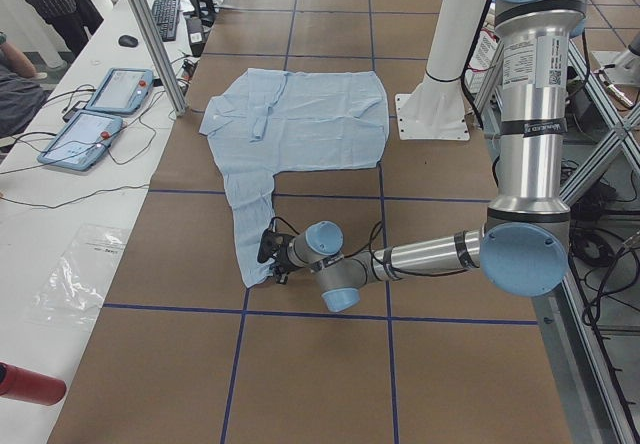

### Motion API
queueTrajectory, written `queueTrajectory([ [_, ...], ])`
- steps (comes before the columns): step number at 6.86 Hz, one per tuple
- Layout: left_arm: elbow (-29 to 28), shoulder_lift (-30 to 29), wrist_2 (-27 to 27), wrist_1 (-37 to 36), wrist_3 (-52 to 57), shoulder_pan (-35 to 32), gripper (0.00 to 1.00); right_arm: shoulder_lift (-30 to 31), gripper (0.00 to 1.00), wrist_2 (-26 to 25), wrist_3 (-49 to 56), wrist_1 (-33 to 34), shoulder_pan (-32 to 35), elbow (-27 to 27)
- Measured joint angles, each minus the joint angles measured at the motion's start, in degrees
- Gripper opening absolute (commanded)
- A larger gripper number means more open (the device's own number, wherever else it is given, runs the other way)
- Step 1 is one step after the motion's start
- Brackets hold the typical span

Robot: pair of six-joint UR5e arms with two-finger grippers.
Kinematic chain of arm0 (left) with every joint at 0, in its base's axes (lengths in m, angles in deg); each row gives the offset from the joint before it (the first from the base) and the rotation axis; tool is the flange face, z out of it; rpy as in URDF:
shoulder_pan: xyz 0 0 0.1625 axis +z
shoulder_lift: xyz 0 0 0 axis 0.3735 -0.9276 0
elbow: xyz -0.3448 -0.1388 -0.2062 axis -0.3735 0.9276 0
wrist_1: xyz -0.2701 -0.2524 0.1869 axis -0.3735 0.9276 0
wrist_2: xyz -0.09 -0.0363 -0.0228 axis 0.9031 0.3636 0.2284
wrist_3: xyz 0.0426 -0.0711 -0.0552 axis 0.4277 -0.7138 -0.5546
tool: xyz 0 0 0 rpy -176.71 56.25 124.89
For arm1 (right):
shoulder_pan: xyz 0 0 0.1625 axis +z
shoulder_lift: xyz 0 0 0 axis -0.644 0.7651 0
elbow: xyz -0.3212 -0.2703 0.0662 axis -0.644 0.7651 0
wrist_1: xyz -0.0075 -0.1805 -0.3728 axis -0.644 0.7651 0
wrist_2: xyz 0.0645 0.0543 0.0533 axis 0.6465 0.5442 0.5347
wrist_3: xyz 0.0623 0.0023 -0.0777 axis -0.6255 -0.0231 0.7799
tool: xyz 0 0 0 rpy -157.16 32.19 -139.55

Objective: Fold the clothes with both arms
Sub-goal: 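Lower the left gripper onto the other sleeve cuff and grasp it, then carry the grasped sleeve with the left gripper across the shirt front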

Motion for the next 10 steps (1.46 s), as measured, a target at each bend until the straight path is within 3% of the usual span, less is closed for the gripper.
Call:
queueTrajectory([
  [3, 11.41, -1.59, 0.97, -0.98, 1.06, -0.49, 0.00, 1.01, 1.00, 0.11, -0.31, -0.04, 0.00, -1.05],
  [4, 14.85, -4.81, 2.86, -4.32, 0.95, -0.50, 0.00, 1.31, 1.00, 0.11, -0.40, -0.05, -0.01, -1.38],
  [7, 22.50, -22.54, 6.26, -27.96, -4.77, 1.51, 0.00, 2.29, 1.00, 0.22, -0.73, -0.05, -0.01, -2.34],
  [10, 18.53, -38.95, -0.16, -37.03, -16.16, 11.64, 0.00, 2.86, 1.00, 0.15, -0.77, -0.05, -0.01, -2.57],
])
